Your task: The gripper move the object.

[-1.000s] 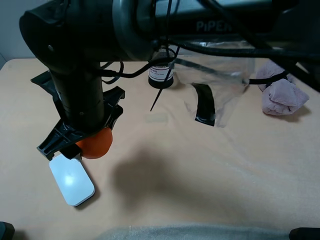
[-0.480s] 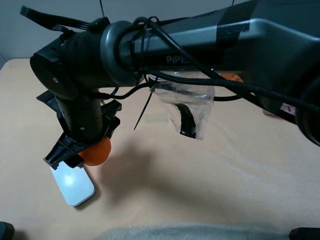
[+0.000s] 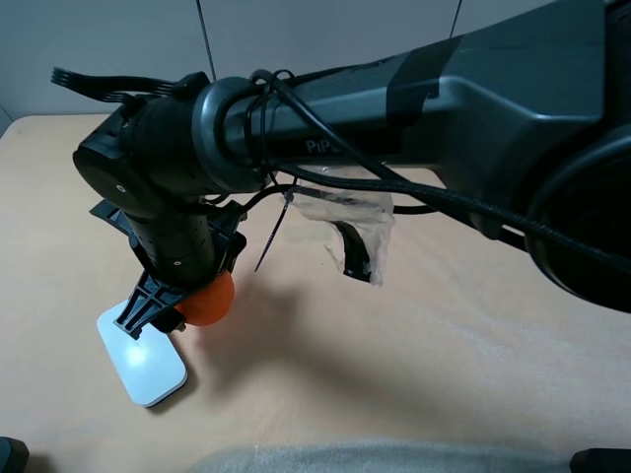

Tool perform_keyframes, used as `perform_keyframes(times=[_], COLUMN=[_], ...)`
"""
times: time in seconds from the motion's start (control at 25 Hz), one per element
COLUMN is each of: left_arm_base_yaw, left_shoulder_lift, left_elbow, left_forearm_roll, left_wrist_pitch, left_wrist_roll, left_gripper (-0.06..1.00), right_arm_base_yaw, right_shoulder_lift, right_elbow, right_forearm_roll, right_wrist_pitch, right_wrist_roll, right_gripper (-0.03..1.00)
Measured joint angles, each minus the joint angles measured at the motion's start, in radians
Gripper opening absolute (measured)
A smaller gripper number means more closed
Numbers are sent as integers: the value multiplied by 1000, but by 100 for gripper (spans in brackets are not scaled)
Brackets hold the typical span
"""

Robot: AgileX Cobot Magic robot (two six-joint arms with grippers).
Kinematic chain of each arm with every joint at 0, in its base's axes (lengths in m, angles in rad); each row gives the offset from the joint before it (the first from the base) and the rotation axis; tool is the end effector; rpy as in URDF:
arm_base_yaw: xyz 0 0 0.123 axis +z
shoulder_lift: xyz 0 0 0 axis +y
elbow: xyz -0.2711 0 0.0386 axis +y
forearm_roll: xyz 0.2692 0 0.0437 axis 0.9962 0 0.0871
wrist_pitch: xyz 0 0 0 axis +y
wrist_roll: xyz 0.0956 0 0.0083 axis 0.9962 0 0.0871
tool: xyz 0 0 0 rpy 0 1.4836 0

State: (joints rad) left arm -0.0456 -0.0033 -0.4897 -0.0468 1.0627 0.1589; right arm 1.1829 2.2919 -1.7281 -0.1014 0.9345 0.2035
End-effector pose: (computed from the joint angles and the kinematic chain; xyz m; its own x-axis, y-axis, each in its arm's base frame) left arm 0.0300 -0.0053 0.2821 -0.4477 0.1562 -0.8804 0.1438 0.9844 0.1015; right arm 0.1866 0.4361 0.0998 -0.5003 -0.8487 -0.1713 -0.8550 0.5155 -0.0565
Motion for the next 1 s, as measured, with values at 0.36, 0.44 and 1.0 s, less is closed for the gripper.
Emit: perform_keyframes(times=[0.36, 0.44, 1.0], left_arm_base_yaw=[0, 0, 0], left_shoulder_lift=[0, 0, 0], left_elbow=[0, 0, 0], left_forearm_roll=[0, 0, 0], left_wrist_pitch=[0, 0, 0], left_wrist_roll=[0, 0, 0], left_gripper=[98, 98, 98], right_arm_base_yaw=[0, 0, -3], right_shoulder_lift=[16, 18, 21], right_elbow=[0, 0, 0], right_forearm_roll=[-21, -21, -21], right_wrist_pitch=[1, 1, -13], right_wrist_roll=[4, 4, 5], right_gripper=[55, 55, 58])
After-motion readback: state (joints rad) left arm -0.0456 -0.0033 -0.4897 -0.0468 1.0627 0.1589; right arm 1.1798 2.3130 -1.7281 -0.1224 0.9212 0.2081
